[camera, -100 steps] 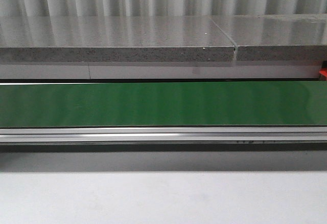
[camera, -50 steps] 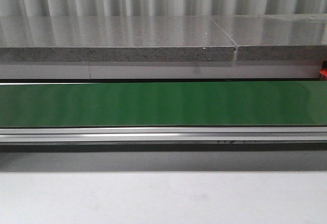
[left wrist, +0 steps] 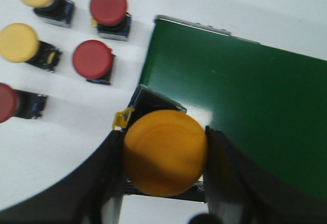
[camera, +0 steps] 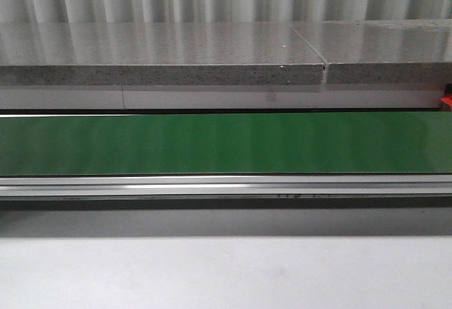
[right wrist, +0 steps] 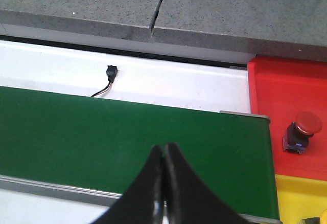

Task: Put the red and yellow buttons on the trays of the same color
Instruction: 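Move the left gripper down and grasp the yellow push button, then lower the yellow button onto the conveyor and open the left gripper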

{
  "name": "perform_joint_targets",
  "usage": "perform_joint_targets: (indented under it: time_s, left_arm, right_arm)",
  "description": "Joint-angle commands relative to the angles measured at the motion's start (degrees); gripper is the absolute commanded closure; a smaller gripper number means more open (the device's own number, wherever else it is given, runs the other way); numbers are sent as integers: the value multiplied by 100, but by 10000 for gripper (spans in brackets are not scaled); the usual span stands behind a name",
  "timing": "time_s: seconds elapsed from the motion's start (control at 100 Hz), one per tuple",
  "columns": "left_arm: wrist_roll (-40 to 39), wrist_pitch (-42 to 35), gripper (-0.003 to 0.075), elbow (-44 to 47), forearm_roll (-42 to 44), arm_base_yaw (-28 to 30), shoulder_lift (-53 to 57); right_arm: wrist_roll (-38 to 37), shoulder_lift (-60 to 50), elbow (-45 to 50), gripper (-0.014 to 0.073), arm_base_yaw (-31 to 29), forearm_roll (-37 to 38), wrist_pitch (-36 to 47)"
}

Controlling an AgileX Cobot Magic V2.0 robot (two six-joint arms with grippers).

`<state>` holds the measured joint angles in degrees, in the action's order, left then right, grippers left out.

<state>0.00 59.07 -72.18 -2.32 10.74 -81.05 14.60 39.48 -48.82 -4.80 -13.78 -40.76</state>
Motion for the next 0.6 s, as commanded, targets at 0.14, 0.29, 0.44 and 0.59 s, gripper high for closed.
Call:
perform_joint_targets:
  time_s: [0.14,0.29,0.44,0.59]
  left_arm:
    - [76,-104,741,-198,-46,-469,-232]
    - [88,59,739,-198,-46,-483,-561]
    - [239,139,641,-198,-55,-483,-766]
    - [367,152,346,-198,-87,-483,-801]
  right_arm:
    - [35,-22,-142,664,-4,-45,384]
    - [35,-22,-142,664,-4,-45,384]
    - [35,-22,-142,664,-4,-45,384]
    - [35,-22,-142,664,-4,-45,384]
